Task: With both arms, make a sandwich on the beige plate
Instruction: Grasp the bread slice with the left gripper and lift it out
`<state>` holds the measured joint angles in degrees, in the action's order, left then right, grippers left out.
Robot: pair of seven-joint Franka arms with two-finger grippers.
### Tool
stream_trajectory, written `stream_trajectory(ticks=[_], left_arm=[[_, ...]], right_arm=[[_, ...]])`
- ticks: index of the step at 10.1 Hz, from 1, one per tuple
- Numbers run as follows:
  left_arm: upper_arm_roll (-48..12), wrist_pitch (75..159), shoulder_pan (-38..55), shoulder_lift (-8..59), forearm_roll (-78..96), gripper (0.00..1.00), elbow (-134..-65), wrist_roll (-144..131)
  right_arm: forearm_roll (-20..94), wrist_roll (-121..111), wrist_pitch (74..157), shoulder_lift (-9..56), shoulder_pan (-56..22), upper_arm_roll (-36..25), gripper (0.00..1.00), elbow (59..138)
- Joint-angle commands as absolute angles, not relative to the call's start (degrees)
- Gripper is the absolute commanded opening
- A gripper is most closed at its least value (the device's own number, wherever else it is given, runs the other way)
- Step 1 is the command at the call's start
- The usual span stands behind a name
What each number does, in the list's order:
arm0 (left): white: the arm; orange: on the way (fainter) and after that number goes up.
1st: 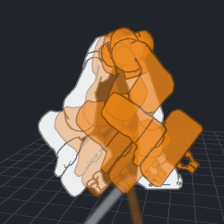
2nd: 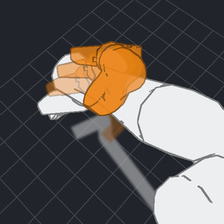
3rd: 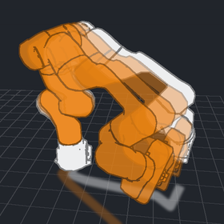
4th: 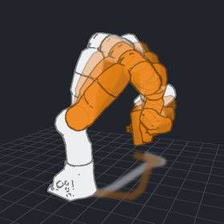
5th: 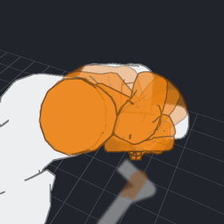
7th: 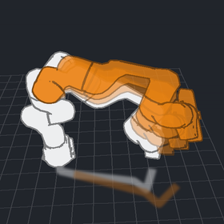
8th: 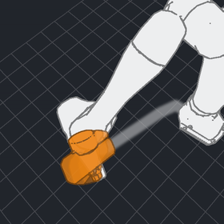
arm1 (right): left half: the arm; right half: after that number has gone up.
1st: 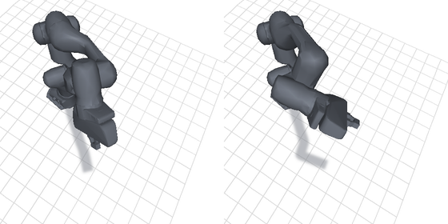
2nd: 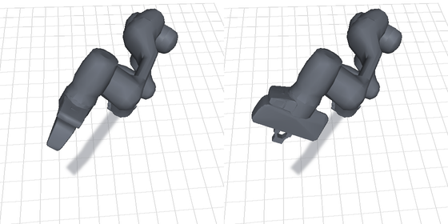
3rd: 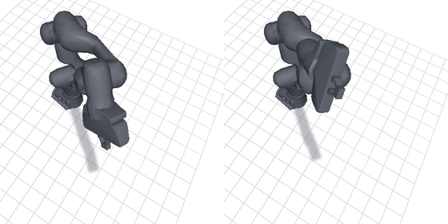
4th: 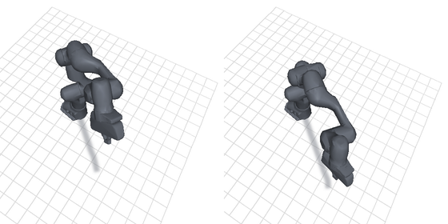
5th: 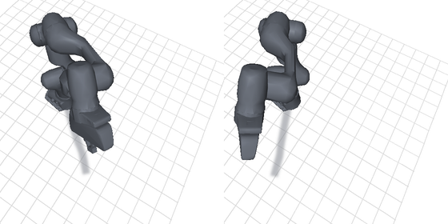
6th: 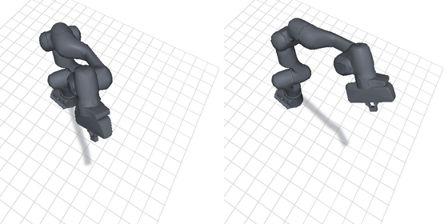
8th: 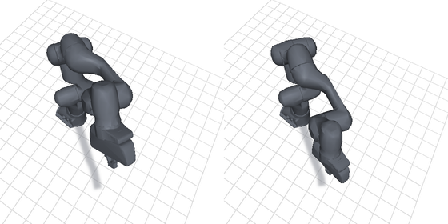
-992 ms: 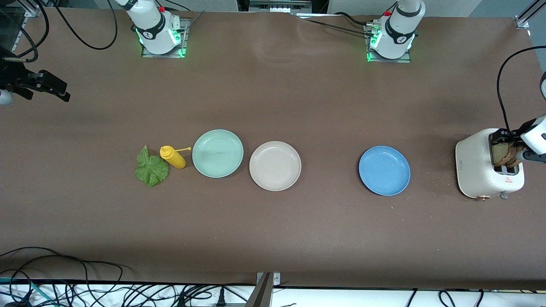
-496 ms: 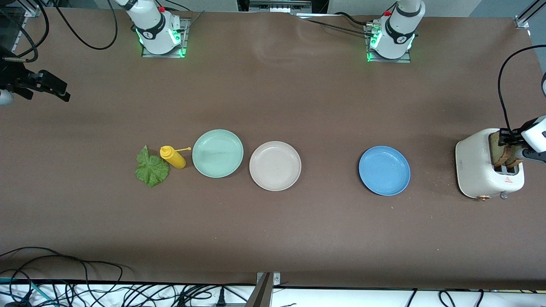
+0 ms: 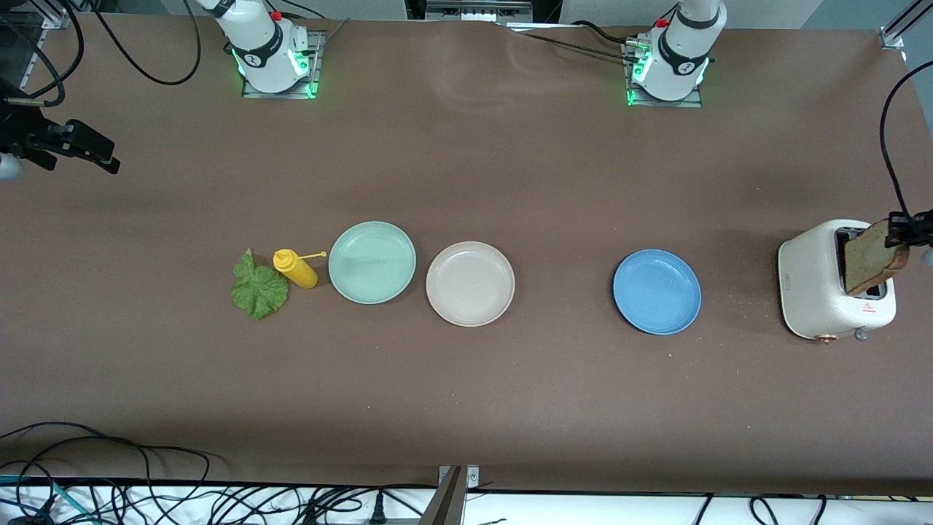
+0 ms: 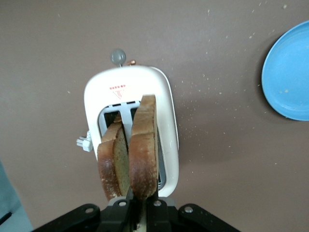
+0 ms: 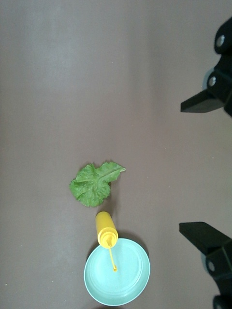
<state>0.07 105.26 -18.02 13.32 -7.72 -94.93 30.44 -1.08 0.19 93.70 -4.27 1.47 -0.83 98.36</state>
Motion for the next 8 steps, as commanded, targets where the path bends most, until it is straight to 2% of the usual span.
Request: stream_trajectory(ticks=[1,4,8], left_arm=[[-0.2,103.5,-17.5,13.6,-9.1,0.00,-92.3,32.0],[-2.7,96.3,-15.8,14.0,-7.7,0.00,-88.5,32.1],[-3.4,89.3,-10.9,17.7,13.8,0.00,-88.6,29.7]], right_arm=[[-0.6,-0.1,92.7,-4.6,1.6,-0.9,1.00,97.7],[-0.6,-0.1,92.6,-4.6,1.6,-1.0,1.00,97.7],[-0.6,0.1,91.8,-4.6,1.7,-1.0,1.00,97.7]])
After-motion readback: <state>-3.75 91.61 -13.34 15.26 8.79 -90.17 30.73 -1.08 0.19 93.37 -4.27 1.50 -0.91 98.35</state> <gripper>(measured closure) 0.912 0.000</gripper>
